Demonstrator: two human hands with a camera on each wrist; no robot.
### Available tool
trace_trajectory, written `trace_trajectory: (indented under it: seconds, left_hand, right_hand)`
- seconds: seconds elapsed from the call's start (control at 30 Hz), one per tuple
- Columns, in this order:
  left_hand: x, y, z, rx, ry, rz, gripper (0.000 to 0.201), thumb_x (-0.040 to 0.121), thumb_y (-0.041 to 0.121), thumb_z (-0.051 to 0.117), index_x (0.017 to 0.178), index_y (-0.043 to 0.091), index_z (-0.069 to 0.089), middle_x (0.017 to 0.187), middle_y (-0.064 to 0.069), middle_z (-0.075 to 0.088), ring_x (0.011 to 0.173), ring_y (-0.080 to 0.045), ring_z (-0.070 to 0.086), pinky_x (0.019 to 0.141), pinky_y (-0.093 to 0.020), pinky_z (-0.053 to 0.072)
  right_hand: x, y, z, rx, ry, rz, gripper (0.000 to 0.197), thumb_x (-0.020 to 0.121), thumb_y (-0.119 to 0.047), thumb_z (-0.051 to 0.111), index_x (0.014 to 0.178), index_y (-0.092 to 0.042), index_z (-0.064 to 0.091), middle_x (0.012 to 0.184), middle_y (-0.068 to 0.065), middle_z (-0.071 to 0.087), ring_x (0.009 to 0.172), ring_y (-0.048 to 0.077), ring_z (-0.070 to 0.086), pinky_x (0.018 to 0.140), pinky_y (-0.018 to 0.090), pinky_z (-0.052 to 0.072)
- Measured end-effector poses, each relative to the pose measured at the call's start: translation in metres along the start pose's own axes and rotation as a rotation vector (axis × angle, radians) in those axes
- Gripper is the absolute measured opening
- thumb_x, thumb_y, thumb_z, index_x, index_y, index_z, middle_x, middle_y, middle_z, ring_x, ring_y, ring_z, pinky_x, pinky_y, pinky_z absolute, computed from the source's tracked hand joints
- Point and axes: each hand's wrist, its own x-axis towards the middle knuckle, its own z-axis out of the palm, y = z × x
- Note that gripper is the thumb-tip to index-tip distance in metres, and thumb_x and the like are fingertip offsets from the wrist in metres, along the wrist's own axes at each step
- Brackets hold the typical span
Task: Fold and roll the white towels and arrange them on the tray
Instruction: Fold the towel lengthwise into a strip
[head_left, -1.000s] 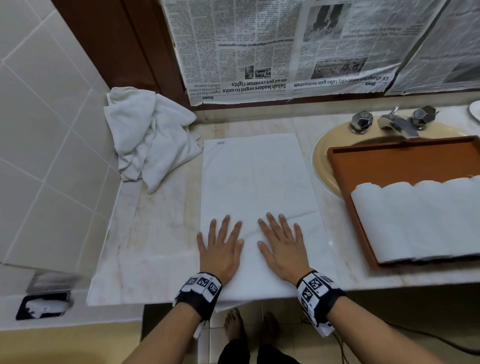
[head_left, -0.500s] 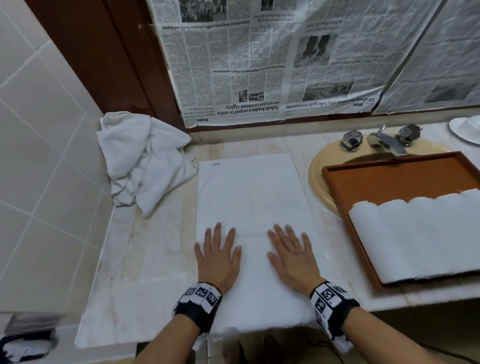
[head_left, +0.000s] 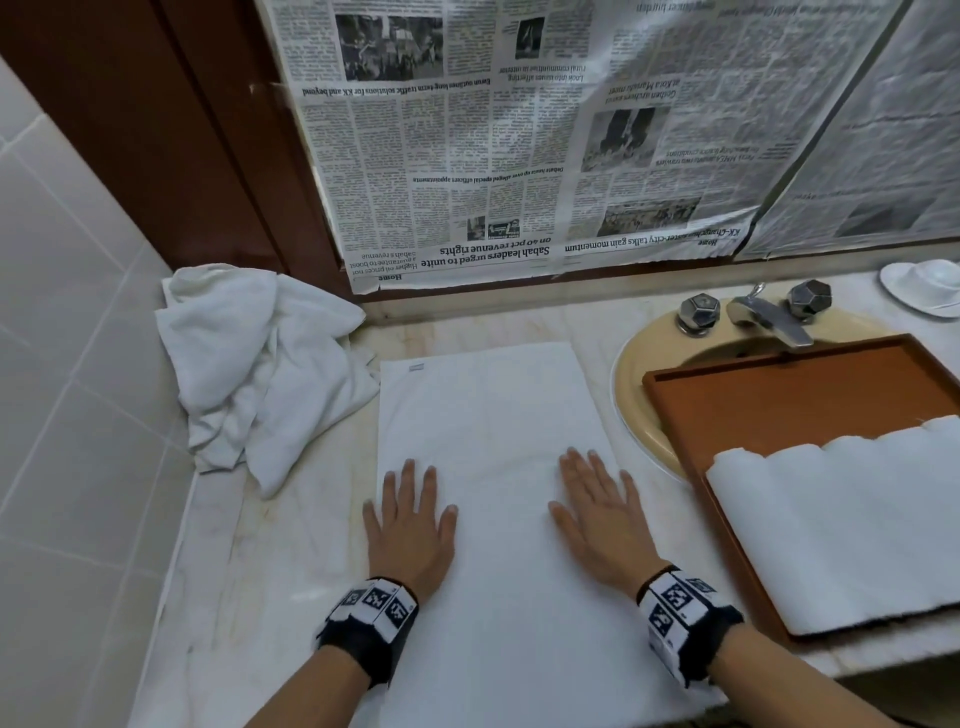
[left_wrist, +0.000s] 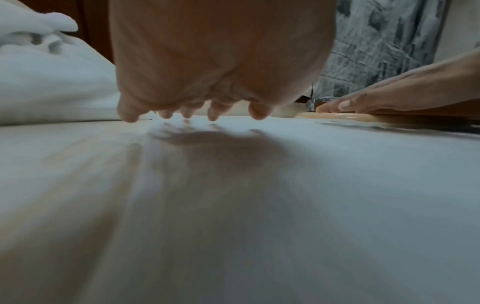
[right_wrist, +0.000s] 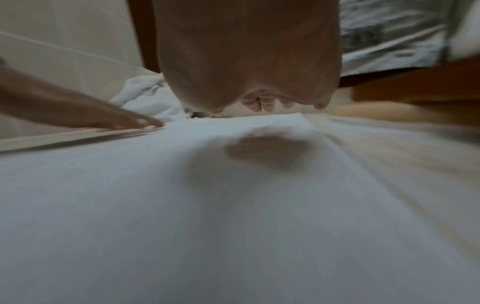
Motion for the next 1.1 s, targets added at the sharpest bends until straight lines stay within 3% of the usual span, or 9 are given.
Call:
trace_trajectory:
  seconds: [0.1, 0.17, 0.27, 0.4, 0.5, 0.63, 0.8, 0.97, 1.1]
  left_hand:
    - [0.029, 0.026, -0.004, 0.001, 0.025, 0.082, 0.068, 0.087, 0.060, -0.011, 0.154, 0.045, -0.010, 0.162, 0.014, -0.024, 0.151, -0.019, -0.021, 0.119, -0.054, -0.010]
    - [0.047, 0.047, -0.003, 0.012, 0.012, 0.107, 0.071, 0.083, 0.059, -0.018, 0.153, 0.048, -0.011, 0.159, 0.017, -0.028, 0.150, -0.019, -0.022, 0.118, -0.055, -0.011]
    - [0.064, 0.061, 0.000, 0.035, -0.010, 0.097, 0.072, 0.081, 0.058, -0.020, 0.152, 0.048, -0.015, 0.156, 0.018, -0.031, 0.150, -0.018, -0.023, 0.118, -0.056, -0.011]
    - [0.073, 0.040, -0.002, 0.061, 0.006, 0.030, 0.069, 0.084, 0.061, -0.018, 0.151, 0.048, -0.017, 0.159, 0.018, -0.029, 0.150, -0.016, -0.023, 0.120, -0.049, -0.011]
    - [0.081, 0.016, -0.015, 0.035, -0.009, -0.096, 0.061, 0.096, 0.061, -0.003, 0.152, 0.044, -0.019, 0.160, 0.014, -0.029, 0.150, -0.015, -0.023, 0.121, -0.050, -0.010]
    - [0.102, 0.007, -0.034, 0.005, 0.052, -0.130, 0.062, 0.100, 0.054, 0.006, 0.157, 0.035, -0.009, 0.164, 0.009, -0.020, 0.152, -0.022, -0.017, 0.121, -0.053, -0.006]
    - [0.140, 0.029, -0.040, 0.031, 0.039, 0.058, 0.059, 0.095, 0.057, -0.002, 0.153, 0.050, -0.010, 0.162, 0.016, -0.021, 0.151, -0.020, -0.020, 0.121, -0.054, -0.008]
    - [0.164, 0.019, -0.040, 0.088, 0.031, 0.020, 0.071, 0.082, 0.066, -0.017, 0.151, 0.052, -0.014, 0.161, 0.015, -0.025, 0.151, -0.021, -0.019, 0.121, -0.051, -0.008]
    - [0.174, 0.004, -0.047, 0.082, 0.035, -0.030, 0.063, 0.098, 0.064, 0.004, 0.155, 0.042, -0.013, 0.163, 0.008, -0.023, 0.152, -0.024, -0.017, 0.123, -0.044, -0.003]
  right_hand:
    - [0.032, -0.026, 0.001, -0.037, -0.013, -0.189, 0.069, 0.101, -0.057, 0.006, 0.158, -0.021, 0.021, 0.165, -0.006, 0.014, 0.152, 0.017, 0.014, 0.118, 0.046, 0.005]
    - [0.053, -0.036, 0.008, -0.046, -0.040, -0.243, 0.062, 0.104, -0.051, 0.016, 0.157, -0.020, 0.026, 0.164, -0.006, 0.019, 0.151, 0.019, 0.020, 0.118, 0.048, 0.011]
    - [0.073, -0.028, 0.014, -0.043, -0.068, -0.212, 0.062, 0.103, -0.050, 0.018, 0.158, -0.022, 0.023, 0.164, -0.008, 0.014, 0.152, 0.019, 0.015, 0.121, 0.052, 0.012]
    - [0.083, 0.008, 0.006, -0.038, -0.059, -0.126, 0.065, 0.100, -0.055, 0.004, 0.158, -0.027, -0.004, 0.163, -0.013, -0.014, 0.152, 0.014, -0.011, 0.119, 0.042, -0.012]
    - [0.092, 0.029, -0.006, -0.028, -0.082, 0.009, 0.074, 0.090, -0.059, -0.013, 0.155, -0.025, -0.017, 0.159, -0.011, -0.028, 0.147, 0.009, -0.025, 0.120, 0.041, -0.014]
    - [0.114, 0.017, -0.020, 0.013, -0.075, -0.025, 0.079, 0.087, -0.057, -0.015, 0.156, -0.018, -0.014, 0.160, -0.008, -0.023, 0.147, 0.009, -0.023, 0.120, 0.040, -0.016]
    - [0.156, -0.025, -0.013, -0.029, -0.071, -0.282, 0.071, 0.099, -0.056, -0.006, 0.160, -0.023, 0.009, 0.164, -0.009, -0.003, 0.153, 0.017, -0.003, 0.121, 0.047, -0.006]
    - [0.187, -0.017, -0.020, -0.061, -0.125, -0.188, 0.074, 0.089, -0.061, -0.012, 0.157, -0.034, -0.009, 0.162, -0.017, -0.018, 0.150, 0.013, -0.019, 0.120, 0.043, -0.014]
    - [0.195, 0.022, -0.031, -0.042, -0.116, -0.044, 0.063, 0.101, -0.056, 0.004, 0.157, -0.032, -0.013, 0.161, -0.015, -0.022, 0.150, 0.011, -0.021, 0.121, 0.043, -0.013]
